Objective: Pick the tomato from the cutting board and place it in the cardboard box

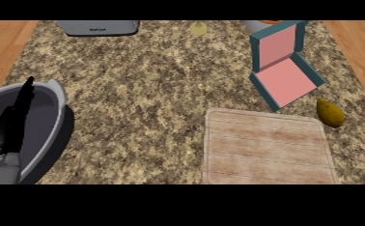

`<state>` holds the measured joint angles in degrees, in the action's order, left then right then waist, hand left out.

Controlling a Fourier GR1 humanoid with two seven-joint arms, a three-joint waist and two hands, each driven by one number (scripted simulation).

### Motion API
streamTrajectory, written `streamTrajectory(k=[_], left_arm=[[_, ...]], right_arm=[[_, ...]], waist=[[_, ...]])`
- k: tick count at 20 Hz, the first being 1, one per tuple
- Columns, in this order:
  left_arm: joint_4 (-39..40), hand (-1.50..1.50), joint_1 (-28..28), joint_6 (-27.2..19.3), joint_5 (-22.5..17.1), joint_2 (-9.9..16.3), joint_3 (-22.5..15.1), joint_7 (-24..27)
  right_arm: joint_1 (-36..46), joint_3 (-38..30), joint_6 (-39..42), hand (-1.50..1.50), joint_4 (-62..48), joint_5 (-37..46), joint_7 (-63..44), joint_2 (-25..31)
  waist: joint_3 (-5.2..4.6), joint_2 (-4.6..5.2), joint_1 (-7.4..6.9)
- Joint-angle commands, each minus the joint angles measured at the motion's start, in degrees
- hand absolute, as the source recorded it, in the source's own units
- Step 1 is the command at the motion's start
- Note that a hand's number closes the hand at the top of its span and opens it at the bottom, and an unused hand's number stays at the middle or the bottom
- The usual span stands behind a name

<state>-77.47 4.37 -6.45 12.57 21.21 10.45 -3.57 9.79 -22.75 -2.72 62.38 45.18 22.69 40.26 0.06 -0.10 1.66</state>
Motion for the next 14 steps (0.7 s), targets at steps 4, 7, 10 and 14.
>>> streamTrajectory(k=[4,7,10,14], left_arm=[[2.1,0.0,1.3,0.8,0.1,-1.2,-0.3,1.6],[0.1,0.0,1.7,2.2,-0.2,0.3,0.8,-0.1],[0.8,0.0,2.8,1.4,0.8,-0.7,-0.1,-1.4],[0.6,0.0,0.1,1.5,1.2,-1.4,-0.6,1.4]], right_arm=[[1.6,-5.0,-1.0,1.5,2.5,-5.9,7.2,2.2],[2.3,-2.8,5.9,1.5,10.4,-7.3,0.7,1.0],[5.3,-1.6,10.6,1.5,14.1,-10.5,-3.4,-0.9],[15.0,0.5,14.7,1.5,12.1,-12.8,-11.9,-2.8]], waist=[[-0.06,0.13,-1.59],[-0.08,0.03,-1.65],[-0.08,0.02,-1.69],[-0.1,0.11,-2.5]])
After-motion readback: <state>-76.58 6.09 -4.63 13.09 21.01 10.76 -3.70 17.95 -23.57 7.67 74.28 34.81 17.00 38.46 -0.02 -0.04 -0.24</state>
